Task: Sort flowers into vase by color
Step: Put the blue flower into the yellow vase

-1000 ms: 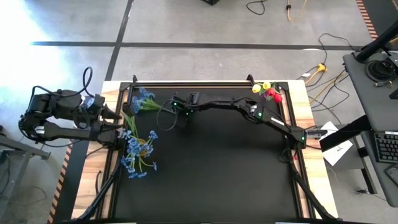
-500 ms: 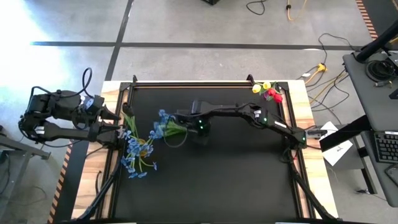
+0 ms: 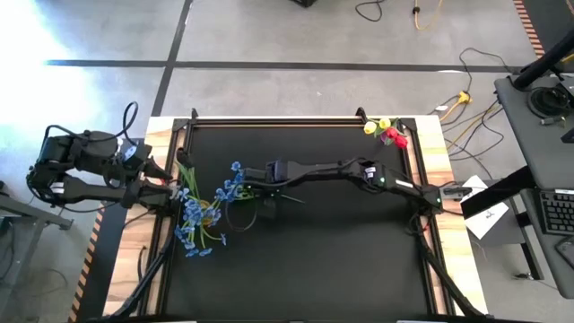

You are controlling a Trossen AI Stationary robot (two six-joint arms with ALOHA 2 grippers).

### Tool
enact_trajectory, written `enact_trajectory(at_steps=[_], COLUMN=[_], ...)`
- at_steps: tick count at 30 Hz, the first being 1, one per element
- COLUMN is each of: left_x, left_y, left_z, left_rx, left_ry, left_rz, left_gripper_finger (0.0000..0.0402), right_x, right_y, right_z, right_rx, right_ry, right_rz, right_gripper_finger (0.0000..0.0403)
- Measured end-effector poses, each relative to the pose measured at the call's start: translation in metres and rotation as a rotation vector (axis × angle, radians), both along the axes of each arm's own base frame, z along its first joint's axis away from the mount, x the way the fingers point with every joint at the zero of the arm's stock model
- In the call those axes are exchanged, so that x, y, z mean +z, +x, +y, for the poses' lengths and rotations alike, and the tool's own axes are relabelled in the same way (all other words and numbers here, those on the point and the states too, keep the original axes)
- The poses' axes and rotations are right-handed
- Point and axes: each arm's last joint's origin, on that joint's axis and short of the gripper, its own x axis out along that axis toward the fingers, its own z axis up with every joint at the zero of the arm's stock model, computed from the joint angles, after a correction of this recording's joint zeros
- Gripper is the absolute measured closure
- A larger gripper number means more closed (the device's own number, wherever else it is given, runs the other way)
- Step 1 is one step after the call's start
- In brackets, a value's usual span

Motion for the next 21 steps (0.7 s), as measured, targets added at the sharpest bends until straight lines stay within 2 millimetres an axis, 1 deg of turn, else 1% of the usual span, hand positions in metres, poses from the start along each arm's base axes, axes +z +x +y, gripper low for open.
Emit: enact_trajectory(at_steps=[3, 7, 9, 12, 15, 16, 17, 19, 21], left_x=[0.0, 0.0, 0.0, 0.001, 0.004, 0.005, 0.006, 0.012, 0.022], left_y=[0.0, 0.0, 0.0, 0.001, 0.002, 0.003, 0.004, 0.003, 0.003], left_z=[0.0, 0.001, 0.002, 0.003, 0.003, 0.003, 0.003, 0.003, 0.003], left_rx=[-0.015, 0.003, 0.03, 0.053, 0.052, 0.052, 0.052, 0.051, 0.058], left_ry=[0.023, 0.069, 0.09, 0.108, 0.116, 0.118, 0.12, 0.128, 0.133], left_rz=[-0.006, -0.005, -0.005, -0.013, -0.047, -0.061, -0.08, -0.129, -0.208], left_gripper_finger=[0.0185, 0.0185, 0.0185, 0.0185, 0.0185, 0.0185, 0.0185, 0.0185, 0.0185], right_x=[-0.011, -0.031, -0.035, -0.037, -0.03, -0.026, -0.022, -0.006, 0.02], right_y=[0.003, 0.005, 0.006, 0.007, 0.008, 0.008, 0.007, 0.005, 0.0], right_z=[-0.003, -0.008, -0.009, -0.008, -0.008, -0.008, -0.008, -0.01, -0.012], right_rx=[-0.013, -0.02, -0.016, -0.033, -0.052, -0.058, -0.068, -0.09, -0.113], right_ry=[-0.062, -0.054, -0.034, -0.029, -0.02, -0.022, -0.019, -0.017, -0.031], right_rz=[0.009, 0.045, 0.051, 0.044, 0.021, 0.007, -0.003, -0.031, -0.083], right_gripper_finger=[0.021, 0.0239, 0.0259, 0.0306, 0.0368, 0.0379, 0.0382, 0.0384, 0.0386])
